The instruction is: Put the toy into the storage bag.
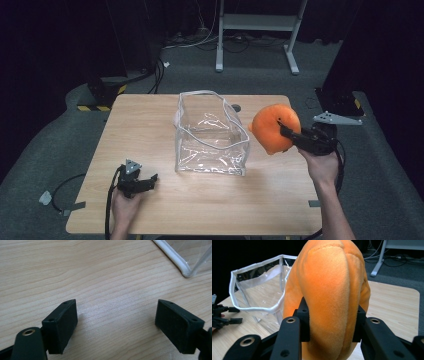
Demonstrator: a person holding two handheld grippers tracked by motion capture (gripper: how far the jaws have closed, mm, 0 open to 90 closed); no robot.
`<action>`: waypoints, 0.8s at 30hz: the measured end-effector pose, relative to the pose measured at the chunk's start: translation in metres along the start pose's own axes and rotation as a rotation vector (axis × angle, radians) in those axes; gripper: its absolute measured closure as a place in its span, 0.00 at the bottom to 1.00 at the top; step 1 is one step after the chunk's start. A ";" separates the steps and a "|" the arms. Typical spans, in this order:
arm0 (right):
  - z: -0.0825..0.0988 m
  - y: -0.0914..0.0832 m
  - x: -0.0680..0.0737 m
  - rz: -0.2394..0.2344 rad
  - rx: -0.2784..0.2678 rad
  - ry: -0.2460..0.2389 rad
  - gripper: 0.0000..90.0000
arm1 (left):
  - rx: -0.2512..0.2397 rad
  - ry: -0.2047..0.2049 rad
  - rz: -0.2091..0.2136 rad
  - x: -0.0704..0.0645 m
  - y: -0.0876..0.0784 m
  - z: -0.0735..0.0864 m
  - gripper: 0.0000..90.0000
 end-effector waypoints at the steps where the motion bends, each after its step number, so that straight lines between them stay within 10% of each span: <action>1: -0.001 0.000 0.001 -0.002 -0.001 -0.001 0.71 | -0.001 0.000 0.000 0.000 0.000 0.000 0.20; 24: -0.034 0.002 0.029 -0.091 -0.008 -0.059 0.71 | 0.001 0.002 0.000 0.000 0.000 0.000 0.20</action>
Point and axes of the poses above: each handheld gripper's, and its own axes: y roughly forward along the jaws, z roughly out of its underside, x roughly to its left, the point moved 5 cm from there along y, roughly forward along the jaws, and after that the axes turned 5 degrees about y, right-handed, at the moved point
